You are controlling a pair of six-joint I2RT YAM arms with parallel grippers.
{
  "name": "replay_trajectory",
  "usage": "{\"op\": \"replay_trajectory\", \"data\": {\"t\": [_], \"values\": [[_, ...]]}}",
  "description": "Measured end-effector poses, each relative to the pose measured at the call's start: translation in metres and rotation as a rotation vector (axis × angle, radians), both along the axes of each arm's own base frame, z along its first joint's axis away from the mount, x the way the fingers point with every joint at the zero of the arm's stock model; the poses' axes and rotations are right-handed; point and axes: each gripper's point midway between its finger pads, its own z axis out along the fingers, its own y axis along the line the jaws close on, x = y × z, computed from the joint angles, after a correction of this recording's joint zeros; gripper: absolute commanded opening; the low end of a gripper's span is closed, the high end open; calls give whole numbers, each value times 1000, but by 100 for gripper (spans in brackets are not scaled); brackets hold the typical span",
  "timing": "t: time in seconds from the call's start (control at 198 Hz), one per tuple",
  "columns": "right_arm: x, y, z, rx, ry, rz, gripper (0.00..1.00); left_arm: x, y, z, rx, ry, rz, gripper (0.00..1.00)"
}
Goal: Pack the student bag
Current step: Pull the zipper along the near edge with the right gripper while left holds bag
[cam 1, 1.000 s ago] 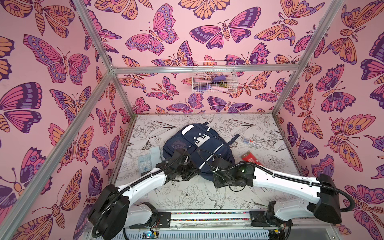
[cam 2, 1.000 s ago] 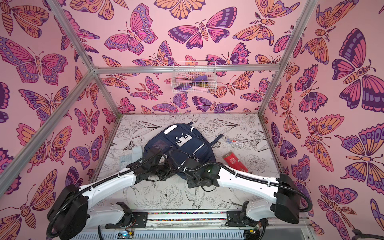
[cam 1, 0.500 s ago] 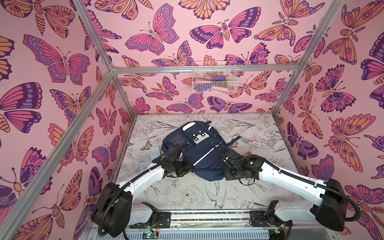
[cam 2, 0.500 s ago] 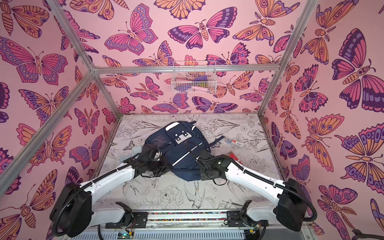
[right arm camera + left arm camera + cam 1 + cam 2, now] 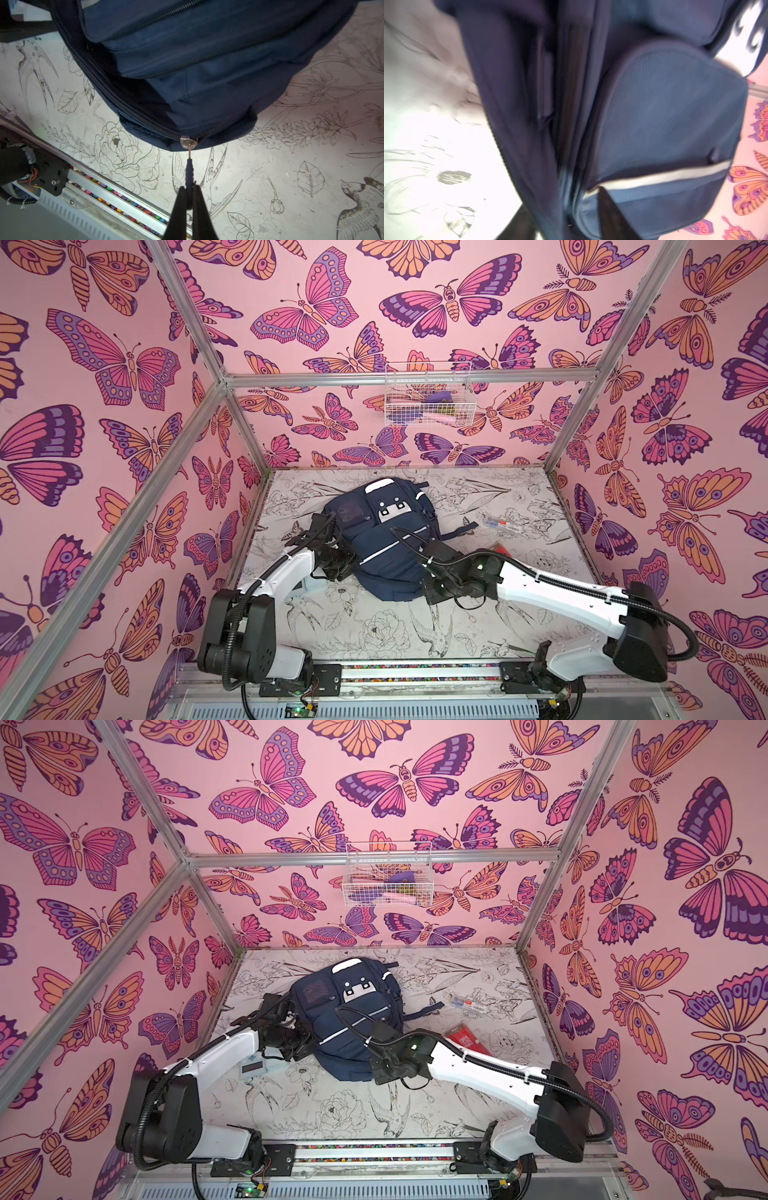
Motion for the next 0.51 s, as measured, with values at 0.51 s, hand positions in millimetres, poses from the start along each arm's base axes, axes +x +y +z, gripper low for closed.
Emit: {"op": "replay_trajectory", "data": {"t": [0.51], "values": [[-2, 48, 19, 47, -11, 53, 0, -72, -68, 70, -176, -124, -128, 75]]}}
